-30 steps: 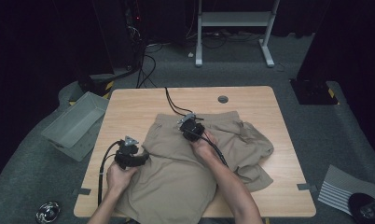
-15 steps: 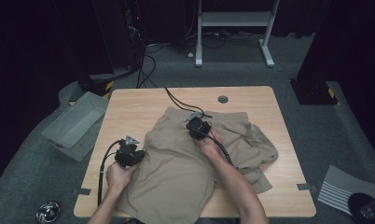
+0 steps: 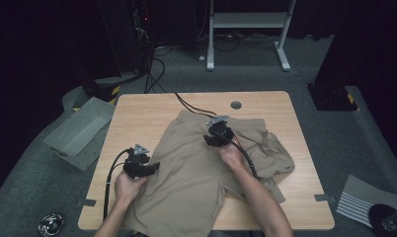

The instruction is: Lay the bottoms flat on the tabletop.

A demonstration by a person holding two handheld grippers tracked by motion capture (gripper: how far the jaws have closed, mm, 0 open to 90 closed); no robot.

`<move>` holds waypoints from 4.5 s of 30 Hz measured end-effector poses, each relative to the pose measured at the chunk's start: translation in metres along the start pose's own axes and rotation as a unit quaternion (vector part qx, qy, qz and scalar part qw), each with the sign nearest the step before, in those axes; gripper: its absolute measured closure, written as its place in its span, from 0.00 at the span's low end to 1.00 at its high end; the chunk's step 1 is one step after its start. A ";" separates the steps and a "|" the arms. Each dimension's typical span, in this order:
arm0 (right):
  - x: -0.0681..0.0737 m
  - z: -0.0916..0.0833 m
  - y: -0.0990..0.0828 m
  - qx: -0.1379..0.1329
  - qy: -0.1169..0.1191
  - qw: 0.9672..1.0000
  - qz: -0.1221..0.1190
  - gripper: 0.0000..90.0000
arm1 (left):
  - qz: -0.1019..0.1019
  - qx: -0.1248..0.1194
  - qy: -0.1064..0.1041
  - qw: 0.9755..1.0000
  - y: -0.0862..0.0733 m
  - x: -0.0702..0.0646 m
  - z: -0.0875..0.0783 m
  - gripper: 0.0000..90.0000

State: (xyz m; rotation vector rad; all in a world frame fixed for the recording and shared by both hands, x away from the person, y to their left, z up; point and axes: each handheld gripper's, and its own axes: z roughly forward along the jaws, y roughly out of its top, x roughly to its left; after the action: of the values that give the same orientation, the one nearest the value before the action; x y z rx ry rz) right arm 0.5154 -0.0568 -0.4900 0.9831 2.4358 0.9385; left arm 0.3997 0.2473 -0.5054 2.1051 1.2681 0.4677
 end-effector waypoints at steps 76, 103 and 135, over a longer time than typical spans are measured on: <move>-0.035 -0.099 -0.090 0.017 -0.039 0.999 0.004 0.97 | -0.008 -0.055 0.023 0.998 0.000 -0.022 0.032 0.33; -0.020 -0.077 -0.048 -0.030 0.014 0.999 0.015 0.66 | -0.016 -0.055 0.029 0.998 0.000 -0.023 0.033 0.33; -0.037 -0.068 -0.079 -0.016 -0.047 0.997 0.066 0.51 | -0.057 -0.054 0.071 0.994 0.007 -0.019 0.038 0.34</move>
State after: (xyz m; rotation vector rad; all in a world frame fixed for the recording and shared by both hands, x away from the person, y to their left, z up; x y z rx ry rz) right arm 0.4669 -0.1562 -0.4925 1.1632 2.2944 0.9476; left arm 0.4174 0.2161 -0.5287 1.9257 1.4036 0.6312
